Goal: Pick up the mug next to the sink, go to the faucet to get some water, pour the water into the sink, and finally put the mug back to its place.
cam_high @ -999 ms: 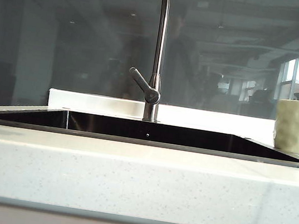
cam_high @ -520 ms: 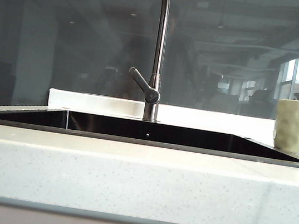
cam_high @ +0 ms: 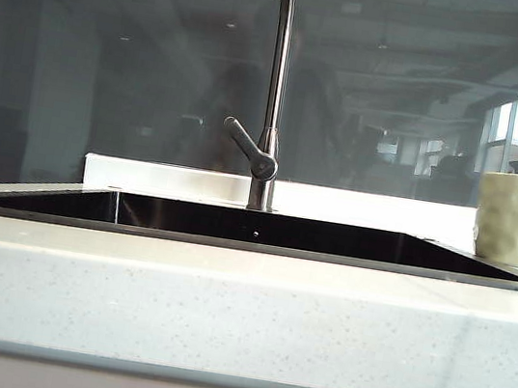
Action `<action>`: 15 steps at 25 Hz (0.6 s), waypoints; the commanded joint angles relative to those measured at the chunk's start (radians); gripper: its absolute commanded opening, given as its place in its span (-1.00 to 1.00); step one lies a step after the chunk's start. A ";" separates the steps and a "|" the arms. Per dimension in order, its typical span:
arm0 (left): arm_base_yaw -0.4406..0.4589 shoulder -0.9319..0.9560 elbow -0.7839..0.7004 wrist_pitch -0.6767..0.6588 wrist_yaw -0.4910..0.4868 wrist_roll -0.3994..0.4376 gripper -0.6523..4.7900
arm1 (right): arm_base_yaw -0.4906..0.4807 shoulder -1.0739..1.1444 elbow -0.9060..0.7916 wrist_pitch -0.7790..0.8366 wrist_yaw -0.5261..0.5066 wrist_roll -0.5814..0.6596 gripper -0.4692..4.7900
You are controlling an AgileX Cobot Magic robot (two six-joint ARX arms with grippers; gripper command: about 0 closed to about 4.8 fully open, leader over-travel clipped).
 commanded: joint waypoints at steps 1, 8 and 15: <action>0.002 0.001 0.003 0.010 -0.003 0.003 -0.77 | 0.000 -0.002 0.002 0.018 -0.001 0.003 -0.84; 0.002 0.001 0.003 0.001 -0.002 0.003 -0.77 | 0.000 0.005 0.002 0.010 -0.001 -0.050 -0.84; 0.002 0.001 0.003 -0.011 0.009 -0.023 -0.77 | 0.000 0.009 0.002 0.010 -0.001 -0.050 -0.84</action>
